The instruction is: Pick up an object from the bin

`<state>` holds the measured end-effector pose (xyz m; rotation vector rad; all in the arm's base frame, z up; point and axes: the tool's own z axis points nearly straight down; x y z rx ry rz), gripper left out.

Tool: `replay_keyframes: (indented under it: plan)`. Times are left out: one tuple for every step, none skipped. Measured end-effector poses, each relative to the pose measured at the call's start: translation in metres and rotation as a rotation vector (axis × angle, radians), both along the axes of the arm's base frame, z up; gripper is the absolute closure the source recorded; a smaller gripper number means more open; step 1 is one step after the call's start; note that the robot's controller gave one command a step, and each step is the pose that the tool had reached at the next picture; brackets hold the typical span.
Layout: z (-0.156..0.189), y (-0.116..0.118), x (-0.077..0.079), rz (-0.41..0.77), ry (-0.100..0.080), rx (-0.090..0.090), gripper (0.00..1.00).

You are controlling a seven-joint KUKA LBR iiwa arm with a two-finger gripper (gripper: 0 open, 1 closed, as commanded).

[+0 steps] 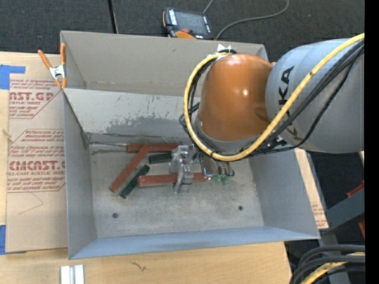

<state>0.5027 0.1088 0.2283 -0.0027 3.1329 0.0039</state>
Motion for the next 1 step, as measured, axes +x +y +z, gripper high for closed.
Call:
replay_keyframes:
  plan:
    - [-0.0086,-0.0287,0.0115,-0.026,0.007,-0.003,1.00]
